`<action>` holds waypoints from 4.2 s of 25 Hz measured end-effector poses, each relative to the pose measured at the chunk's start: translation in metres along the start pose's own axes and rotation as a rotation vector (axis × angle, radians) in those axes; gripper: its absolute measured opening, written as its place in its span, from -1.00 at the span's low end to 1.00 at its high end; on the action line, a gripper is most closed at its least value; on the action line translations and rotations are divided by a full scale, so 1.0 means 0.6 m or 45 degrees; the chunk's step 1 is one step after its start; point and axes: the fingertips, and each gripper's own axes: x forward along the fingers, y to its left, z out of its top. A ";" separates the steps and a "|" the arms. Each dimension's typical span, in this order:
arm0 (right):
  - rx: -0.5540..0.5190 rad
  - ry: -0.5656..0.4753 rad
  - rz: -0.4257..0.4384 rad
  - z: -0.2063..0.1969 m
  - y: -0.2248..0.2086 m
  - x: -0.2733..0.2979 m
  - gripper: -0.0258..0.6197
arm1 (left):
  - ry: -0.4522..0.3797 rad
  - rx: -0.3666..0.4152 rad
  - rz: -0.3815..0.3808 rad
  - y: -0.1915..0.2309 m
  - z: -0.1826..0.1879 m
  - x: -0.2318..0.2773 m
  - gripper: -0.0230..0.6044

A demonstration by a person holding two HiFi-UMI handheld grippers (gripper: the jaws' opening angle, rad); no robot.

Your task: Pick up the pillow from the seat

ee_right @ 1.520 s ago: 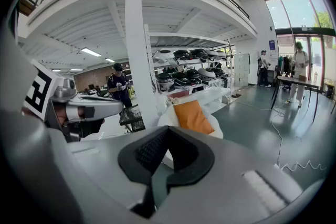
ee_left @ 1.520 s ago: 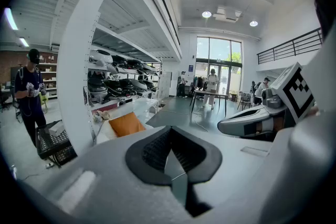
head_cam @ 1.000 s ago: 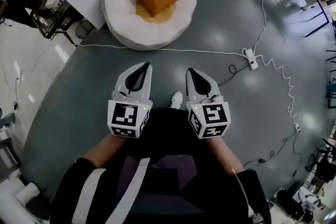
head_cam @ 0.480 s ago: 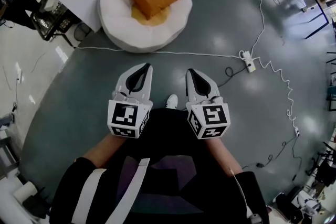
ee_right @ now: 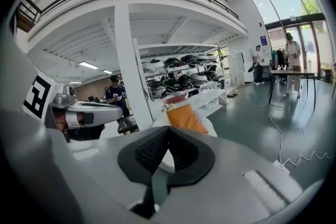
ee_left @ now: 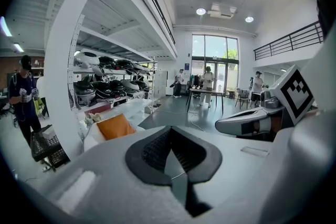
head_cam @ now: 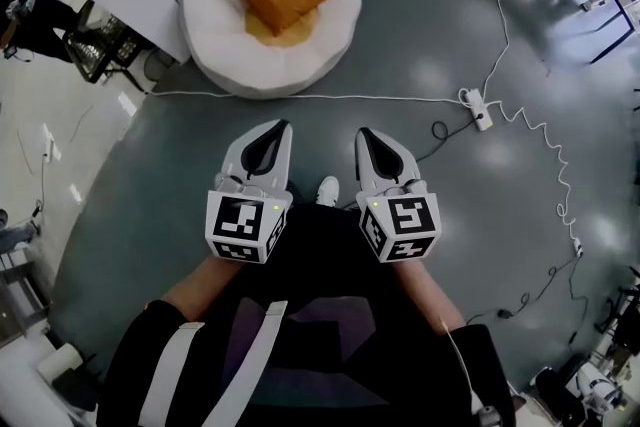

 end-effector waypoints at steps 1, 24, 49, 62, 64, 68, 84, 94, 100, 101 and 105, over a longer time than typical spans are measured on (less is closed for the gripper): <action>0.005 -0.001 0.002 -0.002 -0.005 -0.002 -0.91 | 0.002 0.004 0.000 -0.005 0.001 0.003 -0.91; 0.007 0.141 -0.086 0.058 -0.135 0.169 -0.91 | 0.060 -0.057 -0.176 0.056 0.053 0.251 -0.91; -0.143 0.131 0.034 0.217 -0.185 0.448 -0.91 | -0.026 -0.146 -0.030 0.249 0.146 0.435 -0.91; -0.224 0.166 0.341 0.284 -0.295 0.547 -0.91 | -0.022 -0.227 0.279 0.248 0.197 0.551 -0.91; -0.235 0.172 0.390 0.289 -0.310 0.556 -0.91 | -0.016 -0.234 0.326 0.243 0.201 0.565 -0.91; -0.258 0.185 0.479 0.297 -0.338 0.568 -0.91 | -0.004 -0.258 0.415 0.230 0.207 0.588 -0.91; -0.321 0.259 0.604 0.306 -0.354 0.624 -0.91 | 0.020 -0.355 0.548 0.257 0.195 0.616 -0.91; -0.368 0.284 0.536 0.338 -0.337 0.711 -0.91 | -0.006 -0.406 0.521 0.345 0.196 0.645 -0.91; -0.405 0.333 0.499 0.345 -0.318 0.769 -0.91 | -0.019 -0.456 0.517 0.410 0.187 0.655 -0.91; -0.416 0.338 0.495 0.347 -0.312 0.777 -0.91 | -0.024 -0.458 0.515 0.420 0.186 0.656 -0.91; -0.453 0.322 0.488 0.362 -0.287 0.802 -0.91 | -0.031 -0.457 0.512 0.455 0.178 0.659 -0.91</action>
